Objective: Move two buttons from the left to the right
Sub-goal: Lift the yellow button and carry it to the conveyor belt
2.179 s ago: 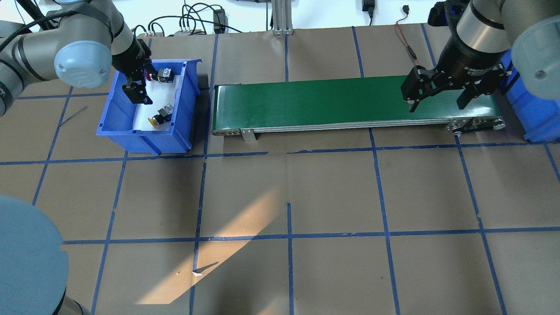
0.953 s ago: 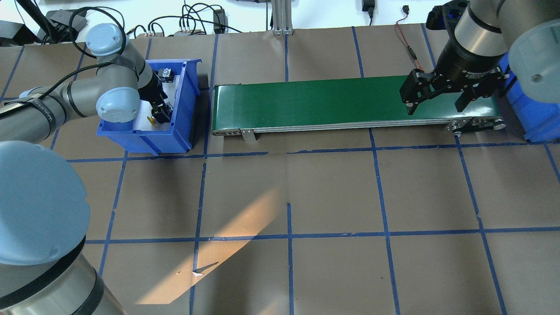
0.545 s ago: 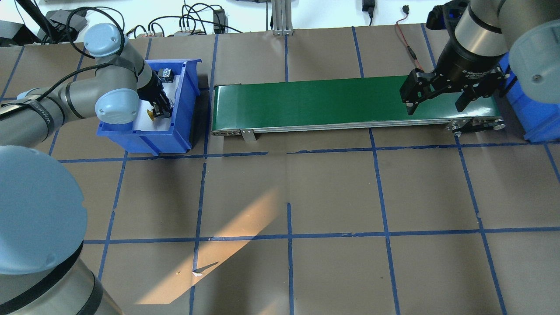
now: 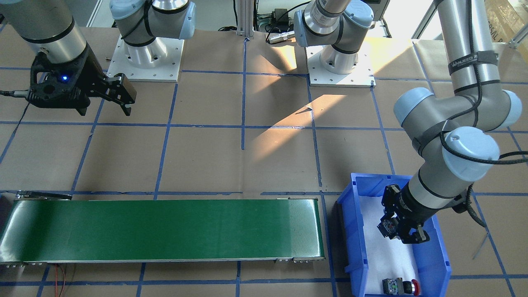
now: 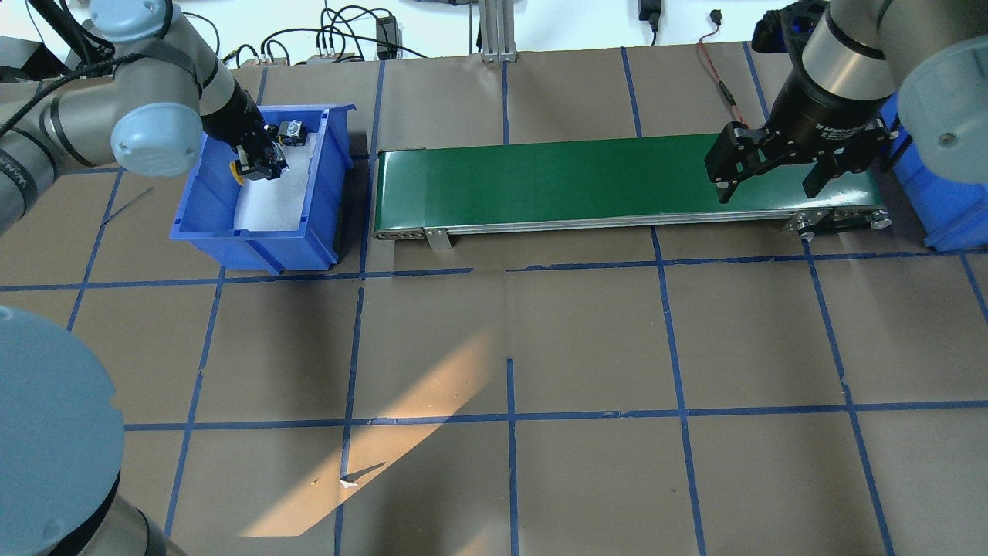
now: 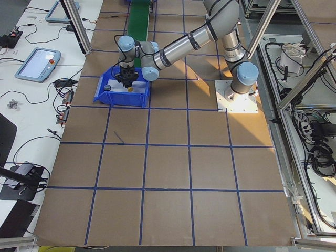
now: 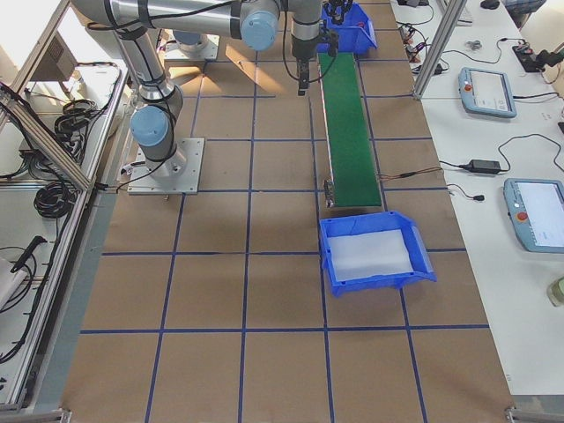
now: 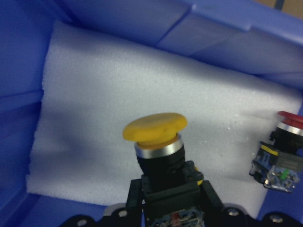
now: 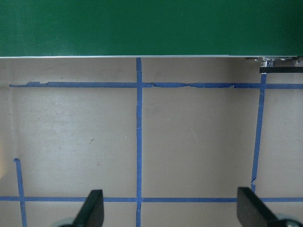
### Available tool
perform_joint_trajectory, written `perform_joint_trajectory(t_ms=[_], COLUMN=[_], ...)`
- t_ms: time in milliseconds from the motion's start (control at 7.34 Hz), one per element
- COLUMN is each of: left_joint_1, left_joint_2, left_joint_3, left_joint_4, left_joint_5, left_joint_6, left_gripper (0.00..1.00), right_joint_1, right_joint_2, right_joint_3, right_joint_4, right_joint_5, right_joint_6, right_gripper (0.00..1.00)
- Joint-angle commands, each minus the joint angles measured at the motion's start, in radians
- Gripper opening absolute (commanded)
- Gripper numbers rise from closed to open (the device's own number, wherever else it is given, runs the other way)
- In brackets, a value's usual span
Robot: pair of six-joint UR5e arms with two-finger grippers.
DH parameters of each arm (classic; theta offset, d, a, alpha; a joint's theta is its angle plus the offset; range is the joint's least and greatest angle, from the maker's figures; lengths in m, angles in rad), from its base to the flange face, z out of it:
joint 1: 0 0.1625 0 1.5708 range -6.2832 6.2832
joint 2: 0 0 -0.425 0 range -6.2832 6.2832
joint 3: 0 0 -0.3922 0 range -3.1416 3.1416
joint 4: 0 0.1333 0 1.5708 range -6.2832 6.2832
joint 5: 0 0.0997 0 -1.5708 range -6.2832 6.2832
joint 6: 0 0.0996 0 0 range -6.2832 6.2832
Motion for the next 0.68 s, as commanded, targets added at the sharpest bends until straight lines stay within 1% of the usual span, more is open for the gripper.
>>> perform_joint_trajectory(t_ms=[0,136,272,545], left_joint_1=[-0.039,-0.086,-0.131,-0.212], left_joint_2=[0.031,0.046,0.063,0.062], left_joint_3=[0.092,0.097,0.085,0.094], left_joint_4=[-0.112,-0.133,-0.145,-0.165], left_joint_5=[-0.003,0.0,-0.001,0.0], left_joint_6=[0.153,0.279,0.432,0.685], left_gripper=[0.25,0.25,0.27,0.29], right_joint_1=[0.0,0.0,0.0,0.0], right_joint_2=[0.0,0.0,0.002,0.002], right_joint_3=[0.0,0.0,0.0,0.0], right_joint_4=[0.002,0.0,0.0,0.0], right_joint_5=[0.0,0.002,0.0,0.0], right_joint_6=[0.0,0.0,0.0,0.0], right_gripper=[1.0,1.0,1.0,1.0])
